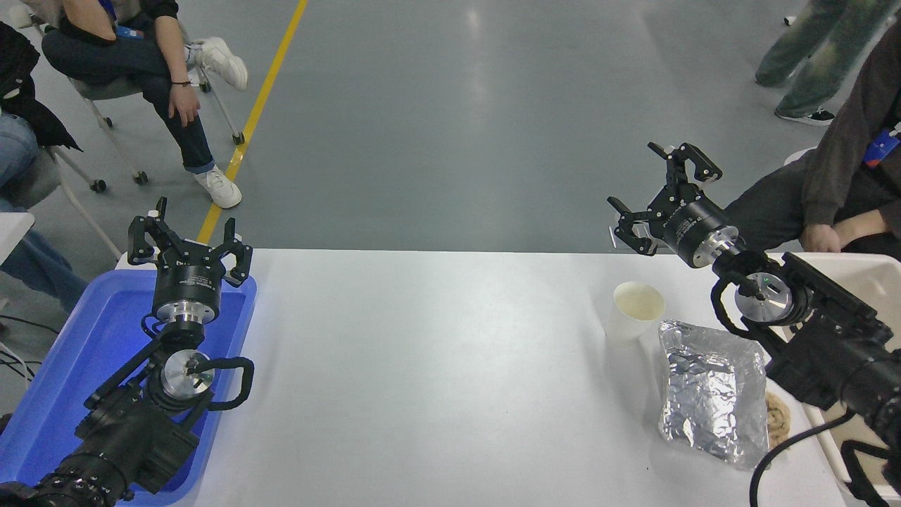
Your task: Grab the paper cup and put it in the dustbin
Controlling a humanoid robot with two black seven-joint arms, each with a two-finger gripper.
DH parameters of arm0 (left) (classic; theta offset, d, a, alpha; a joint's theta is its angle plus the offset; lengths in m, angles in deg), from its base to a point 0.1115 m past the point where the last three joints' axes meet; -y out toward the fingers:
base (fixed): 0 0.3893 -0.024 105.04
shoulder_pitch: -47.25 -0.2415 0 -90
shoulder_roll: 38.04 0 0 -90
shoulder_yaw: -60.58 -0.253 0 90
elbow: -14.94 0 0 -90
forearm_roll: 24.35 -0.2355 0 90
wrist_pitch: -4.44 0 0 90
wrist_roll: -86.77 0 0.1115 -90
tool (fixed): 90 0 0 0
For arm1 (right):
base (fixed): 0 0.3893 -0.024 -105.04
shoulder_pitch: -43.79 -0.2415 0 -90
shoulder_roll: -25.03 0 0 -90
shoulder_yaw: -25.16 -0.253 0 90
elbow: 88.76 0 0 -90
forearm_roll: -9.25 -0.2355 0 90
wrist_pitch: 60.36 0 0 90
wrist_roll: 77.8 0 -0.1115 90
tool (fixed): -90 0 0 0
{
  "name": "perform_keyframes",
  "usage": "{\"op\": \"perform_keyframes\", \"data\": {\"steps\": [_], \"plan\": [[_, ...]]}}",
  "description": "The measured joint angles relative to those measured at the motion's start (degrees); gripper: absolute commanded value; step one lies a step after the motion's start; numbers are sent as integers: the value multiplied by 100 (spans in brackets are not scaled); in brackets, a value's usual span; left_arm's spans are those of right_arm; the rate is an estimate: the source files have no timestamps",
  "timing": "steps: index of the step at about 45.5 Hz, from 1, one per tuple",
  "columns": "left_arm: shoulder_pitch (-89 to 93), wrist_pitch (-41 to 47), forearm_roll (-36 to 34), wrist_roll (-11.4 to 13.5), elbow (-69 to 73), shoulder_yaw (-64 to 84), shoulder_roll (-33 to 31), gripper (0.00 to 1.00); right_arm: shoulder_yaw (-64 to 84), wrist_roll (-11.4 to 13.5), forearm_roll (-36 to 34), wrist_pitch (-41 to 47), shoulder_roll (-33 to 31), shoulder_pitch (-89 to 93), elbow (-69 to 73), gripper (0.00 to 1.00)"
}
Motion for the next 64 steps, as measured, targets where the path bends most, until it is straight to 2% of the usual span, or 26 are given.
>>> {"op": "perform_keyframes", "data": {"steps": [8, 16, 26, 34, 43, 49, 59, 64], "plan": [[-4, 0, -1, -1, 0, 0, 1, 99, 1789, 2, 234, -9, -538, -951, 500, 100], [-1, 0, 0, -6, -5, 0, 1, 99, 4271, -1, 350, 7, -843, -2255, 1015, 100], [3, 0, -8, -10, -8, 0, 0, 99, 7082, 2, 519, 159, -812, -4019, 1802, 100], [-1, 0, -9, -9, -8, 0, 0, 99, 8923, 0, 971, 451, -572, -5529, 2890, 100], [-3, 0, -8, -10, -9, 0, 1, 99, 10049, -13, 1195, 968, -183, -6911, 4293, 100], [-5, 0, -9, -10, -9, 0, 1, 99, 10572, -122, 1158, 1403, 245, -7759, 5031, 100], [-5, 0, -8, -10, -9, 0, 1, 99, 10999, -310, 882, 1855, 806, -8903, 5617, 100], [-5, 0, -9, -10, -9, 0, 1, 99, 11058, -336, 809, 1918, 887, -9136, 5687, 100]]}}
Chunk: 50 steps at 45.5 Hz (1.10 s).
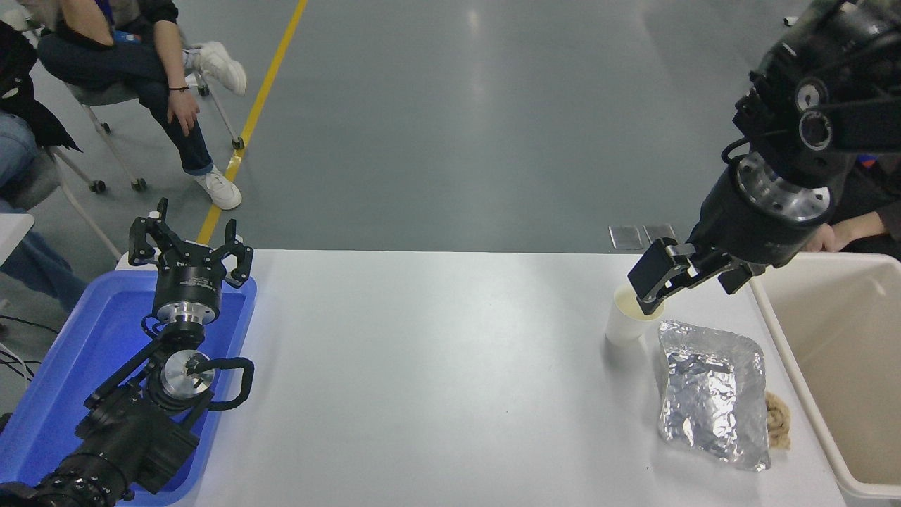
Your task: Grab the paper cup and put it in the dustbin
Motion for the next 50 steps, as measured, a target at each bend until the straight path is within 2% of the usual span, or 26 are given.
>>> {"op": "perform_keyframes", "data": {"steps": [11, 20, 34, 50], "plan": [[0, 0, 1, 0, 0, 0, -1, 99, 77, -21, -70, 72, 111, -113, -12, 100], [0, 0, 7, 0, 0, 0, 0, 99, 112, 8, 116, -638, 192, 604, -454, 100], [2, 0, 8, 10, 2, 0, -1, 99, 103, 22, 365, -1722, 235, 2487, -1897, 100], [1, 0, 8, 9, 4, 0, 0, 99, -440, 101, 431, -2171, 98, 4635, -3835, 100]]}}
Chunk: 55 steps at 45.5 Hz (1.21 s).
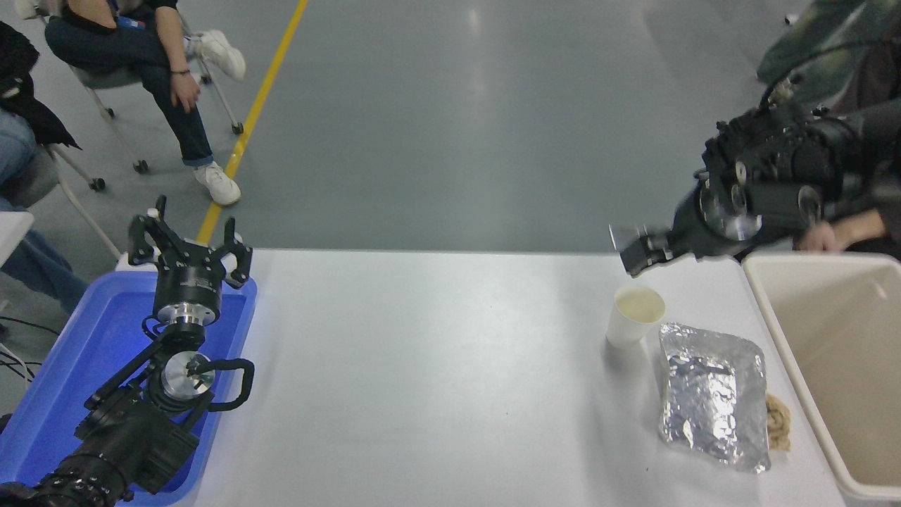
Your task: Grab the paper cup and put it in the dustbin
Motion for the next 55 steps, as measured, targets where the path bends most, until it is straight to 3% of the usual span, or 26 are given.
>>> {"op": "perform_keyframes", "data": {"steps": [22, 32, 37, 41, 49, 51, 52, 54, 55], "plan": [[-1, 0, 0, 0, -2, 2, -1, 99, -1071, 122, 251, -286, -126, 1831, -1709, 100], [-1, 0, 0, 0, -2, 3, -1, 99, -1353, 129, 312, -312, -138, 2228, -2002, 92], [-1, 0, 0, 0, -2, 2, -1, 99, -1422, 131, 328, -327, -139, 2353, -2076, 72], [-1, 0, 0, 0, -2, 1, -1, 99, -1456, 132, 333, -377, -139, 2426, -2122, 48], [-1, 0, 0, 0, -2, 0, -1, 99, -1494, 132, 339, -449, -134, 2544, -2205, 36], [0, 0, 0, 0, -2, 0, 0, 99, -1501, 132, 339, -457, -134, 2561, -2219, 29], [0, 0, 0, 0, -2, 0, -1, 99, -1504, 132, 338, -459, -134, 2566, -2223, 24], [0, 0, 0, 0, -2, 0, -1, 99, -1514, 129, 330, -465, -134, 2579, -2232, 1], [0, 0, 0, 0, -2, 0, 0, 99, -1518, 126, 328, -466, -134, 2585, -2233, 0]]}}
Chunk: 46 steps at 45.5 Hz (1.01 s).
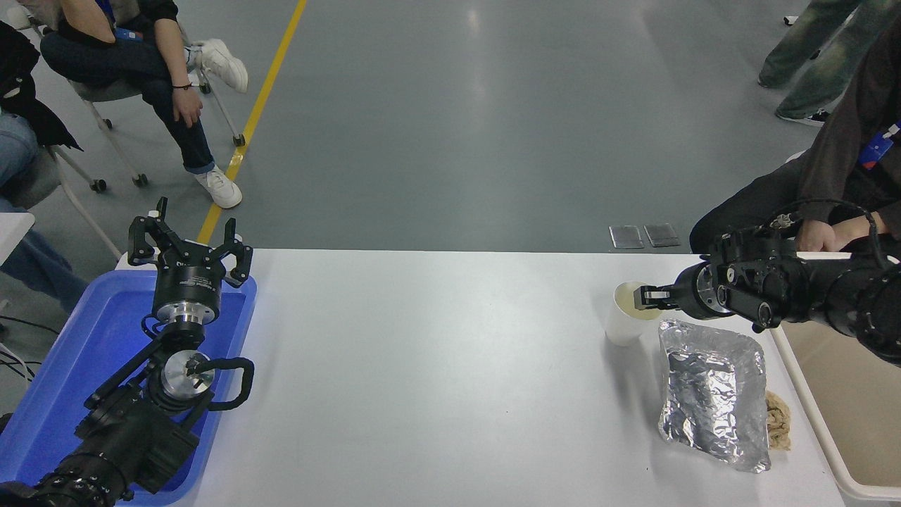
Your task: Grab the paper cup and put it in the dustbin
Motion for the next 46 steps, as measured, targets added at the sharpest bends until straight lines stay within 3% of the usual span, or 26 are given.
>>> {"op": "perform_keyframes", "data": {"steps": [22, 46], "plan": [[0, 0, 0, 0, 0, 0, 0, 99, -100, -38, -2, 101, -142, -344, 295, 0], [-3, 0, 0, -1, 1, 1, 1, 99, 1008, -2, 132, 889, -1531, -4250, 3401, 0]]}}
